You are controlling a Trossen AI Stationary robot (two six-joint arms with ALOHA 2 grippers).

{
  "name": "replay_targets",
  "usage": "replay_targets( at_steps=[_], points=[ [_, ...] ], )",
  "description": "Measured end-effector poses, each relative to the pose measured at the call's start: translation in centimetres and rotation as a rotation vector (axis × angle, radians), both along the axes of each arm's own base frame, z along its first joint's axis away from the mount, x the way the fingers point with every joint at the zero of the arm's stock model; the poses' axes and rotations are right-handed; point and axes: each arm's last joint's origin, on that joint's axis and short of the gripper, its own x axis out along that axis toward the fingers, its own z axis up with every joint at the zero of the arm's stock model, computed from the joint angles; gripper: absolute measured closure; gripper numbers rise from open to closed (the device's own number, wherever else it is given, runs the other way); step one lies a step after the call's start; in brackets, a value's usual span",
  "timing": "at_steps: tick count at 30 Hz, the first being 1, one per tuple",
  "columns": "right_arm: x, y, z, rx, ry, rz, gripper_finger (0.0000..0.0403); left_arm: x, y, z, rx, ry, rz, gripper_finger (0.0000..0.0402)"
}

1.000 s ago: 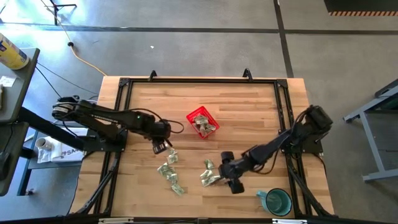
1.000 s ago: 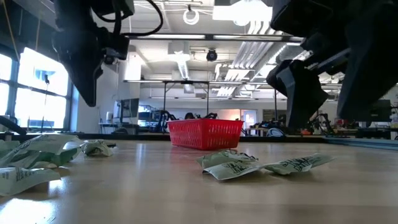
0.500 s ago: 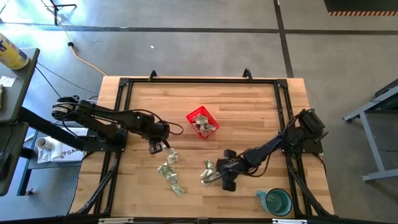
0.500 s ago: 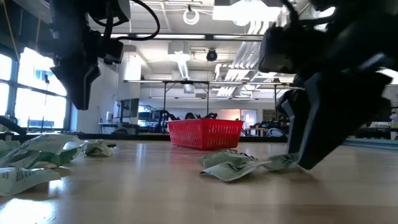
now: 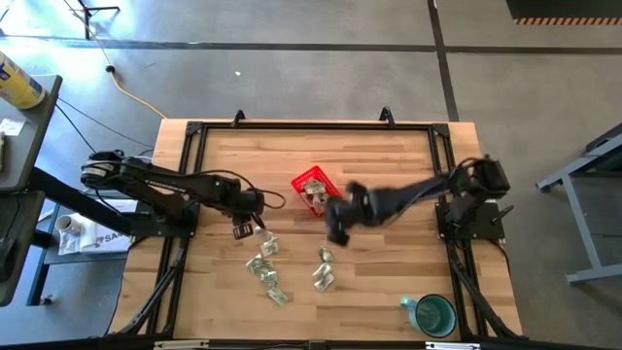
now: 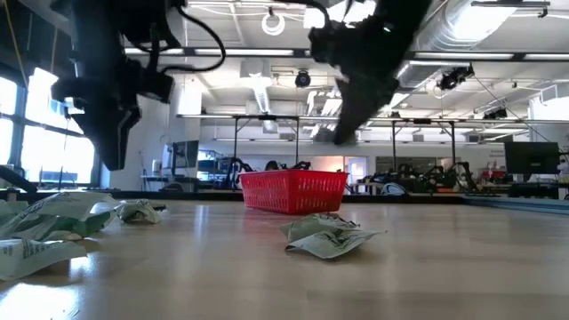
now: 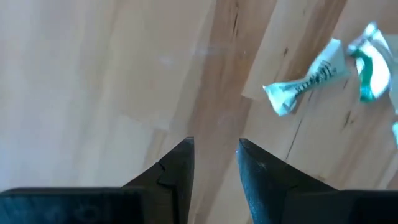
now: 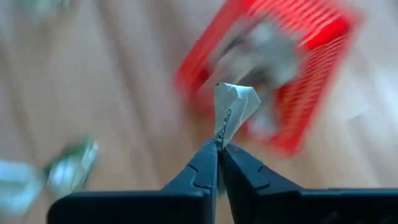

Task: Pick and place Stevia / Truvia into bins
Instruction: Put the stevia packet into the red basket

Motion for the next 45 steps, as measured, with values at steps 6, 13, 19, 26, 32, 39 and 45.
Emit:
replay_targets(
  at_steps=[6,13,19,26,32,39,45],
  points=[
    [1.3,-7.4,1.5,0.220,-0.072,-0.094,0.0336,-0.1,1.6,-1.9,-0.096,-0.065,0.105,0.0245],
    [1.2,-11.7,1.2,0.435,-0.129,-0.166,0.0203,0.7,1.9,-1.7,-0.157,-0.143,0.079,0.0245],
    [-0.3,-9.2,3.2,0.325,-0.066,-0.064,0.0132,1.2,0.1,-2.1,-0.073,-0.166,-0.334,0.0245],
    [-1.6,-5.5,3.5,0.197,0.064,-0.008,0.0101,1.7,-1.1,-2.3,-0.034,-0.247,-0.507,0.0245],
    [-2.1,-4.0,2.5,0.146,0.103,-0.006,0.0052,2.2,-1.5,-3.8,-0.064,-0.180,-0.544,0.0221],
    [-2.7,-4.0,2.1,0.123,0.149,-0.076,0.0007,3.1,-1.4,-5.8,0.005,-0.111,-0.595,0.0149],
    [-3.6,-4.0,2.1,0.090,0.219,-0.109,0.0016,4.2,-0.2,-5.4,0.156,-0.121,-0.665,0.0253]
  ],
)
